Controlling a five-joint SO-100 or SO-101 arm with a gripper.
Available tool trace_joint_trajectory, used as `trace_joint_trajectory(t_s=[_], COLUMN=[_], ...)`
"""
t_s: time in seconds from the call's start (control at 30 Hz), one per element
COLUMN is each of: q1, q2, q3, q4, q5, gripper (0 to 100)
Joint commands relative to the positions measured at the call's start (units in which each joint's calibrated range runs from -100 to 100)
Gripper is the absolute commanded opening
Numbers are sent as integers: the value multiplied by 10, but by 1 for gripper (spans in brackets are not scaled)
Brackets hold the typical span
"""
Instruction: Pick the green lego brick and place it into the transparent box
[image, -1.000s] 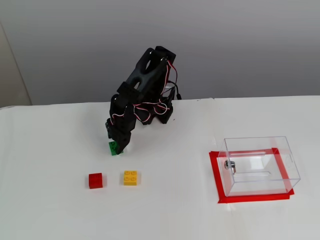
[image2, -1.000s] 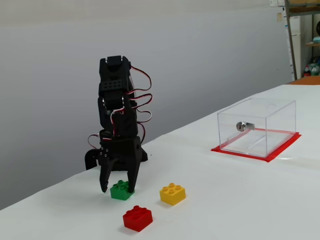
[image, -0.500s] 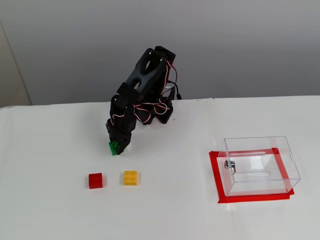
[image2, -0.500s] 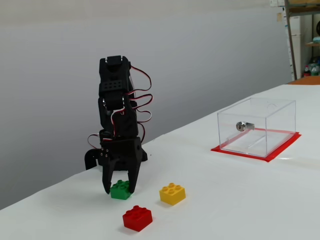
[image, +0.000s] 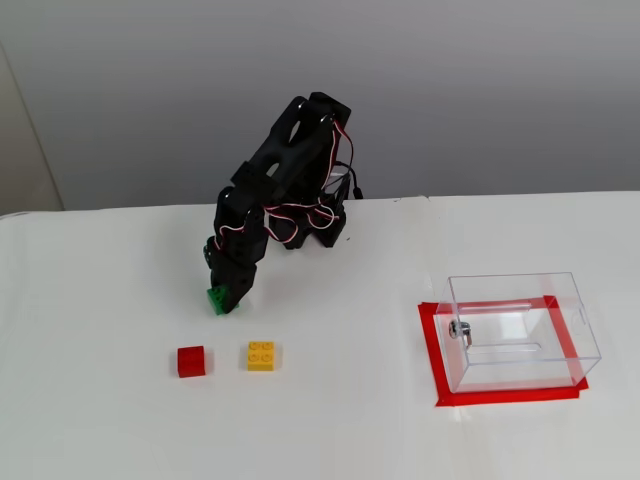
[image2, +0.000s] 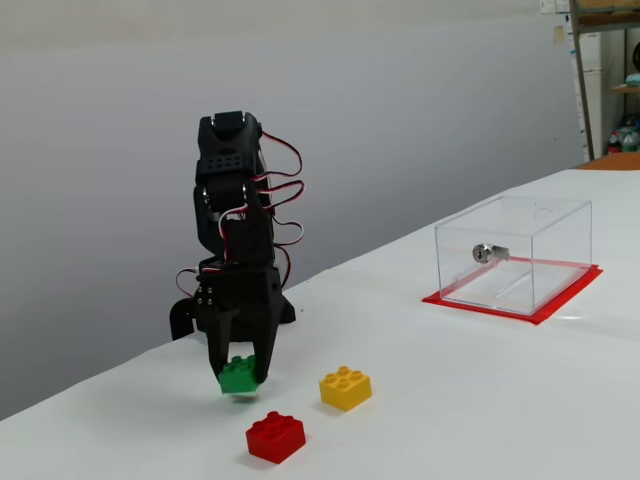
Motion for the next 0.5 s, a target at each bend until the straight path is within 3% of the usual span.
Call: trace_joint_trajectory(t_s=[0.0,0.47], q1=[6,-36], q2=[-16,-250], q3=[-51,-62], q4=[6,54], q5=[2,63], gripper=[9,9])
